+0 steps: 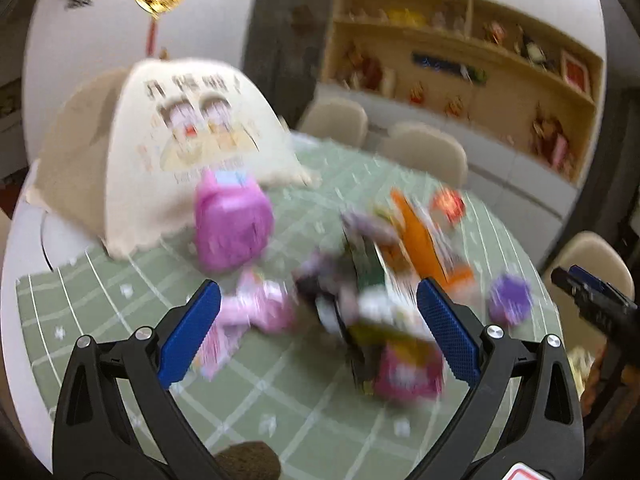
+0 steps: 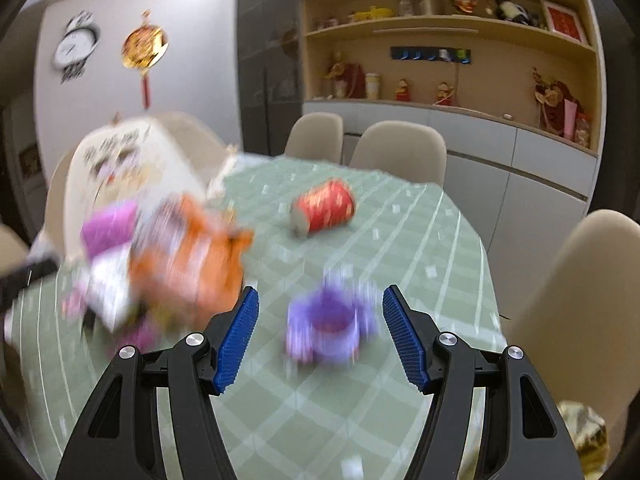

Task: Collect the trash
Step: 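Move both tools toward the table and open the right gripper around the red paper cup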

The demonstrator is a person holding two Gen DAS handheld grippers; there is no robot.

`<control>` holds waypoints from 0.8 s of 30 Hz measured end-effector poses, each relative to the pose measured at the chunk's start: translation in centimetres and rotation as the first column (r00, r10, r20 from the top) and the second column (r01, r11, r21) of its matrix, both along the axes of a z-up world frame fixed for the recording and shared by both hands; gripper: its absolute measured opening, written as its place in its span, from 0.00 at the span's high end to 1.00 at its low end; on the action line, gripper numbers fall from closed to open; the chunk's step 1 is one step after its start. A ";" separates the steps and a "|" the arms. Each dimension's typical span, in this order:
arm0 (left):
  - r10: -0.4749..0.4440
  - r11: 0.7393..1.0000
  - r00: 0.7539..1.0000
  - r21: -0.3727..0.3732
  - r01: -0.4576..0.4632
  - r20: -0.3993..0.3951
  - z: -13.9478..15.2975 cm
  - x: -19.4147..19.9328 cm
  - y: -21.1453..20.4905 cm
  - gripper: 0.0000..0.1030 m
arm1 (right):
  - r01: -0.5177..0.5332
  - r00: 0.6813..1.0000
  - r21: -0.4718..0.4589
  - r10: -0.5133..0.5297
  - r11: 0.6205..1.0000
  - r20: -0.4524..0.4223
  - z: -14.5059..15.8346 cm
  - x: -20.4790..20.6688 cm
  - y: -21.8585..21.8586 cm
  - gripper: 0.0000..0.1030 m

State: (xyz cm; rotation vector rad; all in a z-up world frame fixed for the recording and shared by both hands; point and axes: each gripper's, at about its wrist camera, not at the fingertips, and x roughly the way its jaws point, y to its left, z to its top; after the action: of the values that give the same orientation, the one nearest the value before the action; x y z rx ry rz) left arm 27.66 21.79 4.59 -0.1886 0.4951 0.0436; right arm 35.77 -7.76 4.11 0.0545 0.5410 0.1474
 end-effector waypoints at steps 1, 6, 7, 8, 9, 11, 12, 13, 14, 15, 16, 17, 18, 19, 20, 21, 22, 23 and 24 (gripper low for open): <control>0.019 1.000 1.000 -0.012 -0.019 0.013 0.0 0.6 0.4 0.09 | 0.020 0.999 0.042 -0.018 0.999 -0.027 0.4 2.7 0.4 0.41; 0.032 0.999 0.999 -0.034 -0.032 0.004 0.0 2.4 2.3 0.12 | 0.109 0.977 0.112 -0.086 0.988 -0.195 -0.7 14.3 3.4 0.41; 0.036 0.999 0.999 -0.028 -0.036 0.009 0.1 2.5 2.6 0.12 | 0.135 0.972 0.117 -0.108 0.984 -0.209 -1.0 15.7 3.8 0.41; 0.045 0.999 0.999 -0.023 -0.045 0.022 0.2 2.4 3.2 0.12 | 0.169 0.965 0.118 -0.140 0.978 -0.222 -1.3 17.3 4.1 0.41; 0.054 0.998 0.998 -0.021 -0.053 0.031 0.3 2.3 3.7 0.12 | 0.201 0.957 0.119 -0.169 0.972 -0.234 -1.6 18.5 4.3 0.41; 0.067 0.997 0.997 -0.029 -0.066 0.043 0.2 2.3 4.9 0.12 | 0.259 0.939 0.125 -0.219 0.958 -0.265 -2.6 20.9 4.7 0.41; 0.071 0.997 0.997 -0.036 -0.070 0.040 0.1 2.4 5.4 0.12 | 0.279 0.930 0.130 -0.234 0.951 -0.284 -3.0 21.9 4.6 0.41; 0.072 0.996 0.997 -0.054 -0.071 0.029 -0.2 2.6 6.2 0.12 | 0.299 0.920 0.136 -0.247 0.945 -0.305 -3.6 23.0 4.6 0.41; 0.072 0.995 0.997 -0.068 -0.070 0.017 -0.4 2.8 6.7 0.12 | 0.314 0.913 0.139 -0.258 0.939 -0.317 -4.1 23.7 4.7 0.41; 0.072 0.994 0.997 -0.085 -0.071 0.002 -0.6 3.0 7.3 0.12 | 0.331 0.905 0.135 -0.273 0.934 -0.326 -4.5 24.6 4.7 0.41; 0.070 0.993 0.998 -0.095 -0.070 -0.006 -0.8 3.1 7.6 0.12 | 0.343 0.899 0.124 -0.287 0.931 -0.332 -4.9 25.0 4.6 0.41; 0.068 0.992 0.997 -0.109 -0.070 -0.020 -1.0 3.2 8.2 0.13 | 0.353 0.892 0.111 -0.298 0.929 -0.341 -5.3 25.4 4.7 0.41; 0.069 0.991 0.997 -0.116 -0.071 -0.026 -1.2 3.2 8.4 0.13 | 0.356 0.887 0.110 -0.298 0.928 -0.352 -5.8 26.0 4.7 0.41; 0.073 0.990 0.997 -0.122 -0.076 -0.030 -1.2 3.3 8.8 0.13 | 0.357 0.888 0.118 -0.297 0.927 -0.351 -5.9 26.2 4.6 0.41; 0.083 0.988 0.996 -0.124 -0.087 -0.032 -1.3 3.3 9.1 0.13 | 0.360 0.887 0.117 -0.301 0.925 -0.351 -5.9 26.4 4.6 0.41; 0.093 0.988 0.995 -0.122 -0.097 -0.035 -1.4 3.3 9.3 0.13 | 0.355 0.885 0.116 -0.294 0.928 -0.361 -6.0 26.6 4.6 0.41; 0.104 0.987 0.994 -0.122 -0.108 -0.039 -1.4 3.3 9.6 0.14 | 0.348 0.886 0.116 -0.285 0.930 -0.367 -6.1 26.7 4.7 0.41; 0.110 0.986 0.993 -0.122 -0.115 -0.046 -1.6 3.4 9.7 0.14 | 0.330 0.889 0.116 -0.267 0.937 -0.371 -6.1 26.6 4.9 0.42; 0.118 0.984 0.992 -0.127 -0.124 -0.055 -1.7 3.5 10.0 0.15 | 0.308 0.895 0.106 -0.251 0.945 -0.369 -5.9 26.4 5.1 0.43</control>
State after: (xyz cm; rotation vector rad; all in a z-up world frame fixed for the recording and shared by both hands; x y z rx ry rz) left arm 31.14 31.84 2.90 -0.3464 0.5336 0.1345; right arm 62.19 -2.65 -1.78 0.3218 0.8717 -0.1058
